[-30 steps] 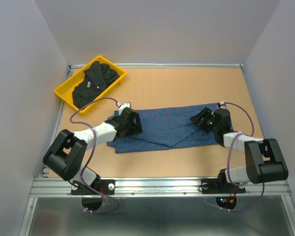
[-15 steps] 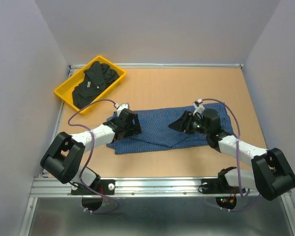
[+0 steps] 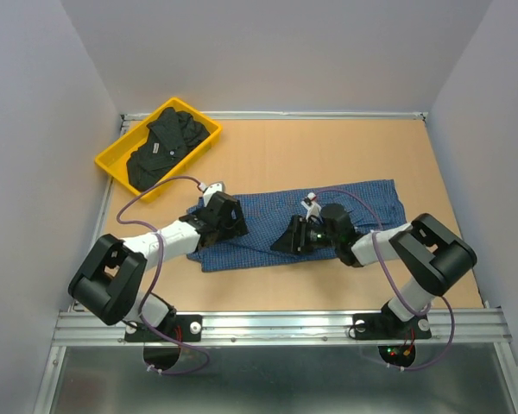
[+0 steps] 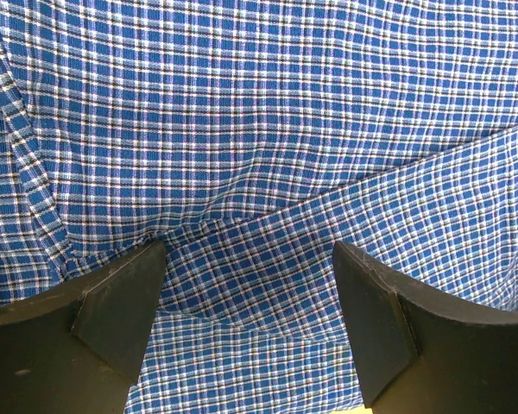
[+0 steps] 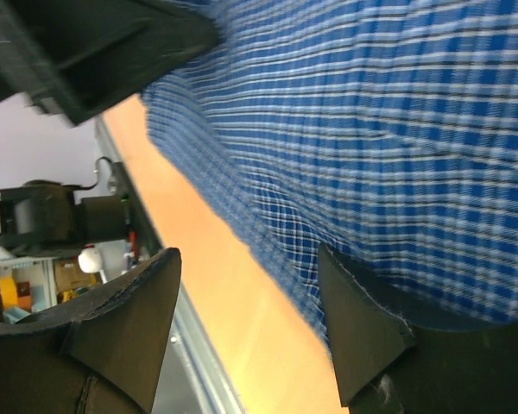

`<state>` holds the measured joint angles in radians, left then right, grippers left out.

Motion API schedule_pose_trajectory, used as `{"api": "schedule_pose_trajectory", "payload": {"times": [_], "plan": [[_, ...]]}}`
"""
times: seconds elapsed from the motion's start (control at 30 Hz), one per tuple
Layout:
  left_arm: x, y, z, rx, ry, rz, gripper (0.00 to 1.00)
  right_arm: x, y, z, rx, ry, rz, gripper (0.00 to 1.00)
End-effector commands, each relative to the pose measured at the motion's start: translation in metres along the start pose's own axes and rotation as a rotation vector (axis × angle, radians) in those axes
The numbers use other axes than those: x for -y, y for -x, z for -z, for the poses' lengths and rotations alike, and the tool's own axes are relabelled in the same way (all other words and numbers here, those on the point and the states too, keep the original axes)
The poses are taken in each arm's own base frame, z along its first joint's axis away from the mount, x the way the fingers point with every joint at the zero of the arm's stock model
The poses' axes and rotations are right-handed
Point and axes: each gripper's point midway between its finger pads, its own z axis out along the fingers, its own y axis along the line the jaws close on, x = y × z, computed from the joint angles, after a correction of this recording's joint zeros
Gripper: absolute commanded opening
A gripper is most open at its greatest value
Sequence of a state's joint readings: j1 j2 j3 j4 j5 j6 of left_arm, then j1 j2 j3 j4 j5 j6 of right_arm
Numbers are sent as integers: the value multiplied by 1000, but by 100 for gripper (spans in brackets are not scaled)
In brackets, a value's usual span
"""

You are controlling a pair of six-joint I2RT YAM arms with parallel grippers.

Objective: Fold and stack the long sleeve shirts
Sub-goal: Fold the shirt

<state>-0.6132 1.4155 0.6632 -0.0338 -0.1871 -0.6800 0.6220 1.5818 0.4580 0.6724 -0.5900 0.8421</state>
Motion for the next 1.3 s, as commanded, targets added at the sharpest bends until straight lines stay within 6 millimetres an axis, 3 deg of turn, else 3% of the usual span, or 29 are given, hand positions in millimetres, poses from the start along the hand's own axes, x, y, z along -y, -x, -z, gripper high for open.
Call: {"api": "schedule_pose_trajectory", "payload": {"times": [0.0,0.07,0.23,0.3,0.33,0.4,0.43,0.47,0.53,0.57,0.6,0.7,0.87,1.07,1.23,1.27], "plan": [[-11,-6,5,-7,27,19,90,11,6,-7,49,-10,61,70],[-13,-6,6,-4,33,20,90,22,-1,-5,29,-29,60,70],[-12,-3,8,5,33,29,89,16,1,8,52,-25,88,70],[-8,2,13,14,22,39,90,24,13,13,76,-107,116,70],[-7,5,16,22,17,45,90,17,27,19,114,-132,161,71],[-1,16,27,55,-2,60,90,35,48,31,149,-316,240,72],[2,20,32,68,-14,70,91,29,63,40,195,-350,291,72],[8,26,42,89,-42,85,91,40,76,53,227,-465,342,73],[13,30,51,107,-64,111,93,42,96,70,284,-568,393,73],[18,30,58,115,-83,134,93,51,106,88,326,-685,419,73],[20,31,60,119,-93,145,93,47,109,90,325,-687,431,73],[25,26,60,112,-104,163,93,66,128,120,406,-906,398,72],[31,16,36,61,-69,138,93,93,115,116,323,-999,342,72],[28,1,5,13,-19,103,93,121,83,105,174,-1029,290,73],[28,4,-23,-22,54,36,93,138,50,101,38,-1045,216,73],[33,17,-26,-7,53,21,93,141,41,102,-2,-1053,195,73]]}}
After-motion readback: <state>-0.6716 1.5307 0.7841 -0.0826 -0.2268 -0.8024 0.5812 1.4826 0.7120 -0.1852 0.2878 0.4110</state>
